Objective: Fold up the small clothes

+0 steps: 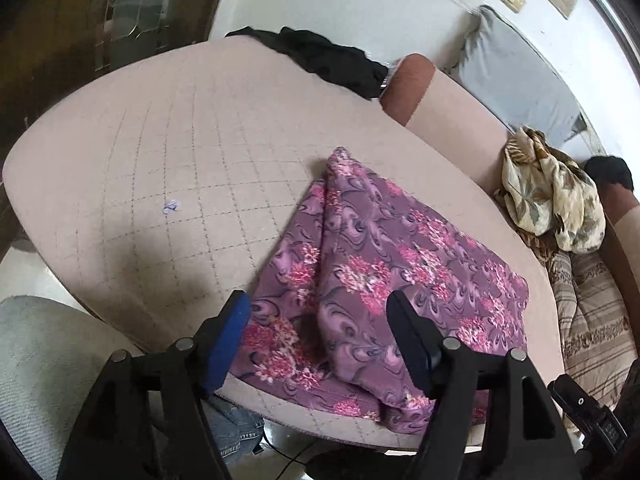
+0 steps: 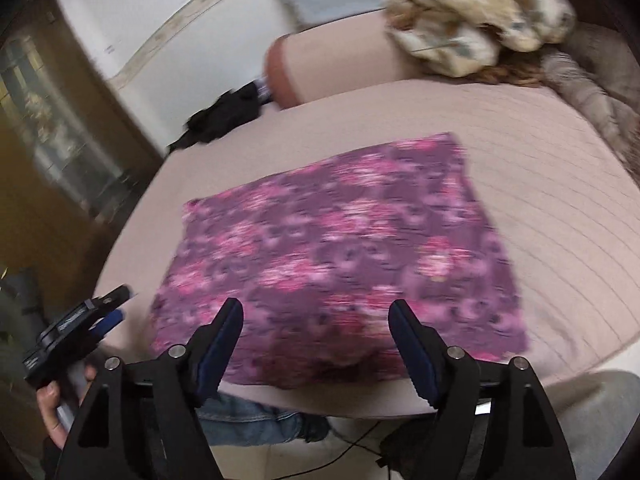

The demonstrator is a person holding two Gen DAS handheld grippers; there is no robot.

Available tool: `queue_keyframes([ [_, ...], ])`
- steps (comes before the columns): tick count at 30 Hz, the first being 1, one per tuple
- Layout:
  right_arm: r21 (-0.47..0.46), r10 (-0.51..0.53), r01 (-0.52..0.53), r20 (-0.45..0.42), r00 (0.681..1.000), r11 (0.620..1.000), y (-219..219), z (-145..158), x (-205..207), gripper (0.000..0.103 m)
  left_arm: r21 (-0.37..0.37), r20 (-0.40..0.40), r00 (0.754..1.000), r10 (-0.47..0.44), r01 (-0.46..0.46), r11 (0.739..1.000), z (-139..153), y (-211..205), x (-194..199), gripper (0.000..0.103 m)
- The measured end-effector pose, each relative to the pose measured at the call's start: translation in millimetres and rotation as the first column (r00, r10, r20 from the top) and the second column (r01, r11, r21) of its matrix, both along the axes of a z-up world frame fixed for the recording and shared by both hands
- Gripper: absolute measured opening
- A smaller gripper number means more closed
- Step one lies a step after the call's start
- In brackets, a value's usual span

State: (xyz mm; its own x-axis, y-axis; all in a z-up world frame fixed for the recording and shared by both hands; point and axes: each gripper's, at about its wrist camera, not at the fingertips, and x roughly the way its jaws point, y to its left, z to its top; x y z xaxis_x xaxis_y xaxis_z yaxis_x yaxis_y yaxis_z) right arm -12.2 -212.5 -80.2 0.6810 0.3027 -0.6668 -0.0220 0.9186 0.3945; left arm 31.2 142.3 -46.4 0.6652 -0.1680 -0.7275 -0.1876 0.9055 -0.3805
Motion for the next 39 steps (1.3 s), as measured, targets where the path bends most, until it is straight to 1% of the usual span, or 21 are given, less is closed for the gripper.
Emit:
queue_keyframes([
  [2,0.016,0.052,-0.052,-0.007,0.999,0.999,12.0,4.4,8.7,0.081,0.001,-0.010,1.000,-0.011,0.011,1.000,2.5,2.5,7.3,0.070],
  [4,0.048,0.093,-0.092,-0.011,0.996,0.995,22.1,6.8,18.5,0.085,0.044,0.006,1.000,-0.023,0.023,0.999,11.8,4.3,15.5,0.070],
  [5,0.078,0.109,-0.108,-0.016,0.994,0.991,25.5,6.9,25.1,0.086,0.067,0.013,1.000,-0.024,0.023,0.997,16.3,5.7,19.8,0.073],
  [6,0.111,0.126,-0.122,-0.023,0.992,0.986,28.5,5.6,32.8,0.087,0.088,0.019,0.999,-0.026,0.024,0.996,20.6,7.7,26.3,0.078],
  [7,0.143,0.147,-0.141,-0.033,0.989,0.980,32.5,4.6,42.4,0.087,0.106,0.020,0.999,-0.037,0.035,0.994,23.4,9.8,34.1,0.080],
  [9,0.164,0.175,-0.166,-0.043,0.984,0.972,40.6,3.4,58.4,0.087,0.131,0.016,0.998,-0.054,0.051,0.990,23.5,13.4,48.4,0.085],
  [10,0.163,0.184,-0.173,-0.050,0.982,0.971,45.2,2.3,66.9,0.087,0.136,0.005,0.999,-0.054,0.053,0.989,19.6,16.0,54.7,0.085],
  [11,0.160,0.189,-0.177,-0.062,0.980,0.971,50.3,0.1,76.2,0.087,0.129,-0.008,0.999,-0.048,0.048,0.991,14.9,18.4,58.4,0.085],
  [13,0.171,0.208,-0.191,-0.085,0.974,0.967,58.7,-5.6,92.5,0.087,0.077,-0.060,0.998,-0.031,0.035,0.996,-1.3,23.2,65.0,0.085],
  [14,0.181,0.223,-0.203,-0.099,0.970,0.962,64.4,-9.4,102.8,0.087,0.048,-0.087,0.996,-0.033,0.038,0.998,-10.1,23.8,67.5,0.085],
  [15,0.185,0.232,-0.210,-0.105,0.967,0.960,67.0,-12.1,109.2,0.087,0.037,-0.116,0.992,-0.046,0.051,0.998,-18.8,22.0,69.9,0.085],
  [18,0.191,0.252,-0.224,-0.134,0.959,0.956,79.1,-22.3,132.0,0.087,0.081,-0.151,0.986,-0.066,0.079,0.994,-27.7,16.4,72.1,0.085],
  [20,0.213,0.269,-0.235,-0.145,0.952,0.948,87.6,-29.2,144.4,0.087,0.096,-0.156,0.986,-0.064,0.079,0.992,-29.4,18.2,71.2,0.085],
  [23,0.245,0.292,-0.248,-0.159,0.943,0.937,100.8,-37.5,158.9,0.087,0.070,-0.164,0.986,-0.027,0.039,0.997,-32.3,29.2,70.4,0.086],
  [25,0.249,0.298,-0.250,-0.179,0.938,0.936,109.5,-42.0,167.3,0.087,0.042,-0.196,0.981,0.000,0.008,0.999,-38.1,36.8,70.8,0.086],
  [28,0.232,0.298,-0.251,-0.198,0.934,0.940,119.3,-44.4,175.0,0.087,-0.013,-0.246,0.969,-0.014,0.011,1.000,-47.3,38.8,75.5,0.086],
  [29,0.229,0.297,-0.250,-0.204,0.933,0.941,120.8,-44.7,176.1,0.087,-0.017,-0.253,0.967,-0.016,0.012,1.000,-48.4,38.4,76.1,0.086],
  [31,0.232,0.297,-0.246,-0.217,0.930,0.941,122.2,-46.4,177.7,0.087,-0.001,-0.254,0.967,-0.017,0.017,1.000,-48.0,36.0,78.2,0.087],
  [37,0.239,0.263,-0.203,-0.256,0.930,0.950,121.7,-48.3,183.3,0.087,0.016,-0.272,0.960,-0.072,0.079,0.997,-49.4,19.8,81.2,0.087],
  [39,0.232,0.256,-0.195,-0.273,0.927,0.953,122.9,-48.1,183.8,0.087,0.036,-0.282,0.956,-0.079,0.093,0.995,-50.6,15.6,82.9,0.088],
])
